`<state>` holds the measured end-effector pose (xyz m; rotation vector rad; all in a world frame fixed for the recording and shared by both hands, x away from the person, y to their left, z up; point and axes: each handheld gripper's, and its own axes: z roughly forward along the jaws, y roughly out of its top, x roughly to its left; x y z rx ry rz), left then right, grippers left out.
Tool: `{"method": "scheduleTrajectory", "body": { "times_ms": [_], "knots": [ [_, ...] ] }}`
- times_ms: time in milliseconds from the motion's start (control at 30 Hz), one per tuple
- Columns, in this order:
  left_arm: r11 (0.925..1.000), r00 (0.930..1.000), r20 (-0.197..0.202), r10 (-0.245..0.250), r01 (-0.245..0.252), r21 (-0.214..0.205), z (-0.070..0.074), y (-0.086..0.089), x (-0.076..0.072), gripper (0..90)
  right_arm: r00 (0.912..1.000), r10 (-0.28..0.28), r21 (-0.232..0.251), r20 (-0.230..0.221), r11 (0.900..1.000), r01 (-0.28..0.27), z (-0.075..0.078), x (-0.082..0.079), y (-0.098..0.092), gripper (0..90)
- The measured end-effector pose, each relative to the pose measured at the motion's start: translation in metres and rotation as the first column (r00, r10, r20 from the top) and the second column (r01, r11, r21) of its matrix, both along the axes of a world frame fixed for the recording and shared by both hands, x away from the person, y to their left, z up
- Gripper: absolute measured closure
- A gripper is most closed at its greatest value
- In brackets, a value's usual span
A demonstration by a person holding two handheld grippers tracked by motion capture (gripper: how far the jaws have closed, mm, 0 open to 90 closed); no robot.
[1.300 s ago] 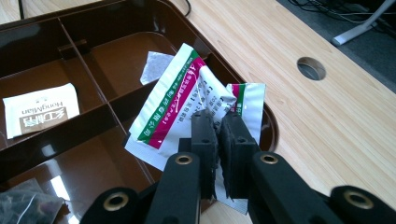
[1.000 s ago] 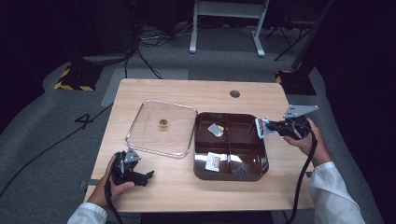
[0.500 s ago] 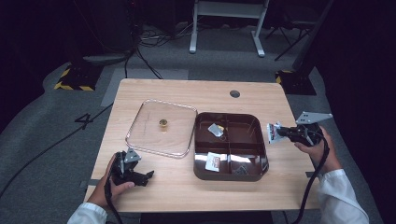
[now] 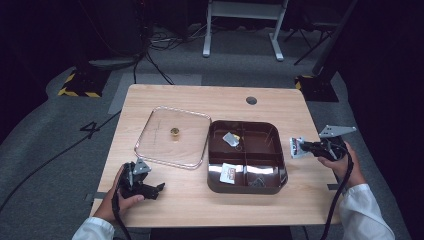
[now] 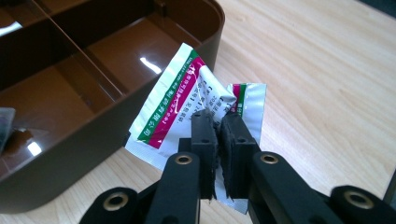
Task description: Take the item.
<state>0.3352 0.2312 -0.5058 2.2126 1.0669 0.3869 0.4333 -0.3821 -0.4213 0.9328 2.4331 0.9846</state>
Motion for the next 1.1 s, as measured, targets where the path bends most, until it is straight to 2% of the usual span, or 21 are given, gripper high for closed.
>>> {"method": "scheduleTrajectory", "body": {
  "times_ms": [233, 500, 533, 667, 867, 967, 1100],
  "knots": [
    [1.0000, 1.0000, 0.000, 0.000, 0.000, 0.000, 0.000, 0.000, 0.000, 0.2, 0.9992, -0.011, -0.003, -0.040, 0.9999, 0.011, -0.016, 0.005, -0.006, 85.3],
    [1.0000, 1.0000, 0.000, 0.000, 0.000, 0.000, 0.000, 0.000, 0.000, 0.2, 0.9954, -0.003, -0.029, -0.096, 0.9996, 0.000, -0.037, 0.011, -0.004, 87.2],
    [1.0000, 1.0000, 0.000, 0.000, 0.000, 0.000, 0.000, 0.000, 0.000, 0.2, 0.9954, -0.001, -0.034, -0.096, 0.9994, -0.003, -0.038, 0.011, -0.003, 89.8],
    [1.0000, 1.0000, 0.000, 0.000, 0.000, 0.000, 0.000, 0.000, 0.000, 0.2, 0.9948, 0.003, -0.035, -0.102, 0.9994, -0.007, -0.041, 0.011, -0.001, 86.1],
    [1.0000, 1.0000, 0.000, 0.000, 0.000, 0.000, 0.000, 0.000, 0.000, 0.2, 0.9964, 0.008, -0.038, -0.084, 0.9992, -0.012, -0.040, 0.010, 0.002, 82.7],
    [1.0000, 1.0000, 0.000, 0.000, 0.000, 0.001, 0.000, 0.000, 0.000, 0.2, 0.9966, 0.013, -0.047, -0.081, 0.9988, -0.017, -0.039, 0.009, 0.004, 79.4],
    [1.0000, 1.0000, 0.000, 0.000, 0.000, 0.000, 0.000, 0.000, 0.000, 0.2, 0.9980, 0.006, -0.044, -0.063, 0.9990, -0.008, -0.036, 0.008, 0.006, 70.4]
  ]
}}
